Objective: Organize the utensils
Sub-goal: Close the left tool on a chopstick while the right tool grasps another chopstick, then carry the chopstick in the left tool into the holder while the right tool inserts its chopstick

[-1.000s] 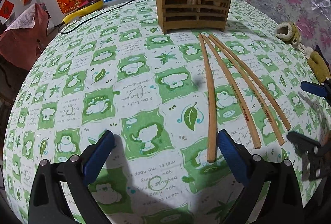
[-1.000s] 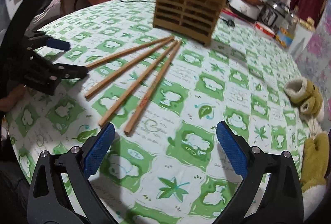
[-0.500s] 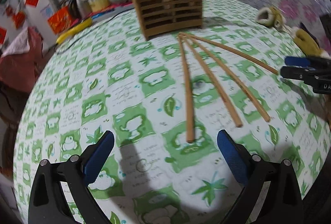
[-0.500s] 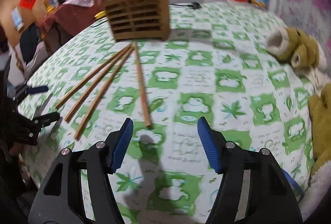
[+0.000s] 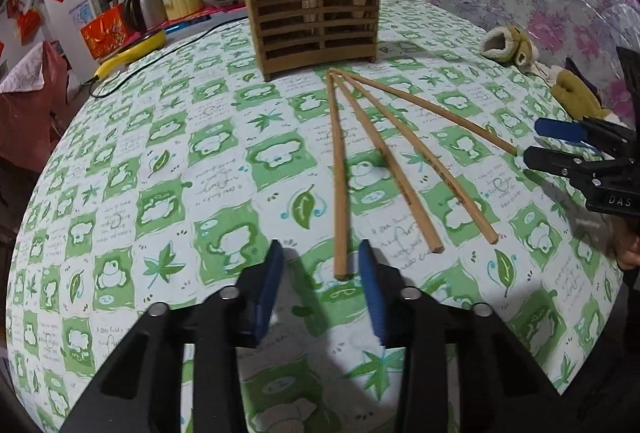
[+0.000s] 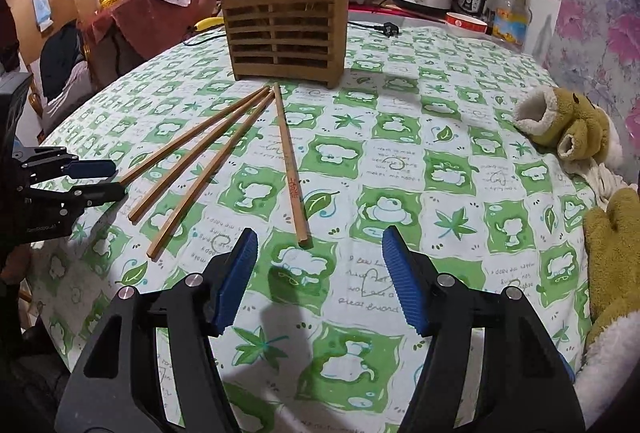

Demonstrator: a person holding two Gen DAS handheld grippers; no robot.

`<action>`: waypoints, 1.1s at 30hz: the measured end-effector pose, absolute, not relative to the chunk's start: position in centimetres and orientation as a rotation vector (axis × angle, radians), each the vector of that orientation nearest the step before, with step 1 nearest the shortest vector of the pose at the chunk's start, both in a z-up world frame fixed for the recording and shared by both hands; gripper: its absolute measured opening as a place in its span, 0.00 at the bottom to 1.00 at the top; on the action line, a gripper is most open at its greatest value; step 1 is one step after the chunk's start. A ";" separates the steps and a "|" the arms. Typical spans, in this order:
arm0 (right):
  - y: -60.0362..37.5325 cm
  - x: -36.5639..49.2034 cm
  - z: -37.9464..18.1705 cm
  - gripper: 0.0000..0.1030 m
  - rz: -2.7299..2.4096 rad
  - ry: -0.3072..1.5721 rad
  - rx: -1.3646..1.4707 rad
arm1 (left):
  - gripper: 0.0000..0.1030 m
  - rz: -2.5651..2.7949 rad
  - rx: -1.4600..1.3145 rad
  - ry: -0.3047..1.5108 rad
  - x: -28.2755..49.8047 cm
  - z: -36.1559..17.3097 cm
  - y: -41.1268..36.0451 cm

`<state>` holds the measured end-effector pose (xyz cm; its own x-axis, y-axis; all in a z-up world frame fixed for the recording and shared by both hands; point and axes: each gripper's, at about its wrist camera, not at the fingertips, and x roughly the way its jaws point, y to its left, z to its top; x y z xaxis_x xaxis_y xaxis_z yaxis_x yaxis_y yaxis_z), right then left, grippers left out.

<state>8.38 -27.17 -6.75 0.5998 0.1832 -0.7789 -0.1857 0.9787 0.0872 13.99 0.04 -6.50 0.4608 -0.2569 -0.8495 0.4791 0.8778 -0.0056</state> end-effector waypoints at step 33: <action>-27.0 8.8 2.5 0.06 0.220 0.673 0.016 | 0.06 -0.387 0.159 0.746 14.6 4.3 1.0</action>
<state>8.80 -27.04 2.50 0.7595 0.2069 -0.6167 -0.1966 0.9768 0.0855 14.56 1.04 4.34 0.6680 -0.2857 -0.6871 0.3972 0.9177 0.0045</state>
